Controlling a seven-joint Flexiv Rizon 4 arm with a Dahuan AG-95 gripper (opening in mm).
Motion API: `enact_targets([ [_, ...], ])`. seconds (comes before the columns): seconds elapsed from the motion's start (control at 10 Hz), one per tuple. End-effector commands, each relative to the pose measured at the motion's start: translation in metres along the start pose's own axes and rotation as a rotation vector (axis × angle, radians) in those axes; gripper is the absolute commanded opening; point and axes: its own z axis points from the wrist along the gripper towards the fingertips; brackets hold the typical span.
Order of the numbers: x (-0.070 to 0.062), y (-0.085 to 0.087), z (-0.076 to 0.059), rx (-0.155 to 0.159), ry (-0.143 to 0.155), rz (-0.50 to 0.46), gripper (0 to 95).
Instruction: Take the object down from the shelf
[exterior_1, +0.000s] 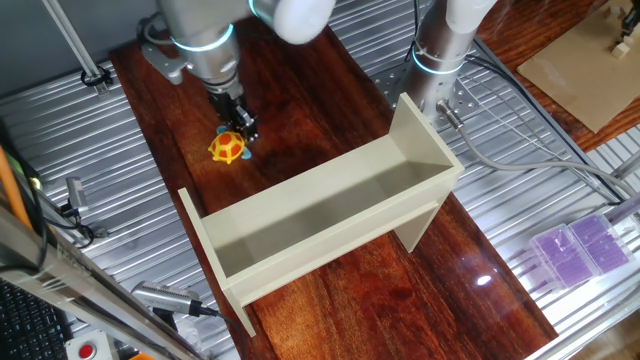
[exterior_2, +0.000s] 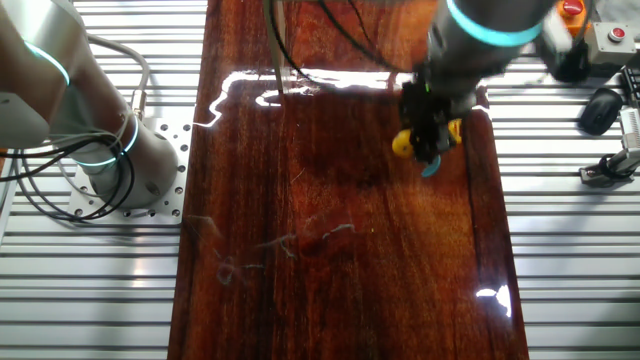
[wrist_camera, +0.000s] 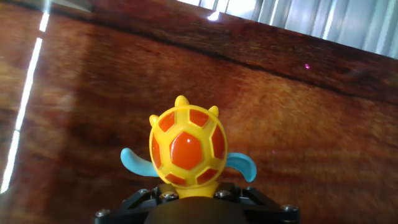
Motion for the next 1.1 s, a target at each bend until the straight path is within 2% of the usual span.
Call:
enact_targets([
  [0.1,0.002,0.002,-0.004,-0.004,0.007,-0.041,0.0],
  [0.7,0.002,0.001,-0.003,-0.005,0.010,-0.034,0.0],
  [0.8,0.000,-0.004,0.005,-0.008,0.002,-0.039,0.0],
  [1.0,-0.006,-0.020,0.036,-0.009,-0.013,-0.054,0.0],
  [1.1,-0.007,-0.024,0.045,-0.008,-0.019,-0.058,0.0],
])
